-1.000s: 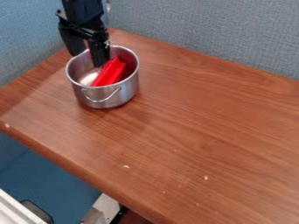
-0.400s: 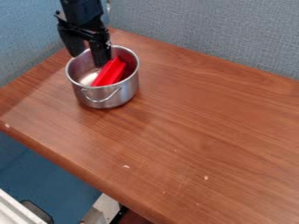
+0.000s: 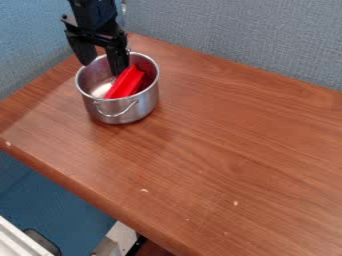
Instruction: Move the red object from the metal pot to the table
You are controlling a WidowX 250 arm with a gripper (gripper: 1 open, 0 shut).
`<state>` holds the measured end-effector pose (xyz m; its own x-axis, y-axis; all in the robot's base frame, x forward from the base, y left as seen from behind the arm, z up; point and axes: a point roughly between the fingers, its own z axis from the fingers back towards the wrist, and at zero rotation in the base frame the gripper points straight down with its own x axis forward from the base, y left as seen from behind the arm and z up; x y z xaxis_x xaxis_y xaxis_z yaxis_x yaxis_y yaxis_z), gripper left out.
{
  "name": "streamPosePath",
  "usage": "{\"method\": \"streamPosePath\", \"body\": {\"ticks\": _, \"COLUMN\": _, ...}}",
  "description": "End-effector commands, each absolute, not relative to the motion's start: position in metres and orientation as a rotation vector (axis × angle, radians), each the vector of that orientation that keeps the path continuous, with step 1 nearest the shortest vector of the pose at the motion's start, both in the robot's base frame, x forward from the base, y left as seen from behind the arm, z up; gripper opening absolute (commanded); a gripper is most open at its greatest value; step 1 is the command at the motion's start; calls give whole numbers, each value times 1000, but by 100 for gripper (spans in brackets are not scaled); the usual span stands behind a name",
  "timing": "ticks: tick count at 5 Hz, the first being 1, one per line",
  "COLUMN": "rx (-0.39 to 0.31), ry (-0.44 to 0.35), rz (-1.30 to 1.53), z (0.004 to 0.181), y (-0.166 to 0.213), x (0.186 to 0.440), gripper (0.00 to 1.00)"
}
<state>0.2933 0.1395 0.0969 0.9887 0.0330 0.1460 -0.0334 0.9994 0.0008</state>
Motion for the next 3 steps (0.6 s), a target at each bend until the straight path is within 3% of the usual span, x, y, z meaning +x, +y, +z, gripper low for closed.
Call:
{"method": "streamPosePath", "body": {"ticks": 1, "rx": 19, "ry": -176, "rz": 12, "z": 108, "y": 144, "x": 303, "gripper": 100}}
{"method": "streamPosePath", "body": {"ticks": 3, "rx": 17, "ry": -174, "rz": -12, "z": 114, "y": 156, "x": 311, "gripper": 100}}
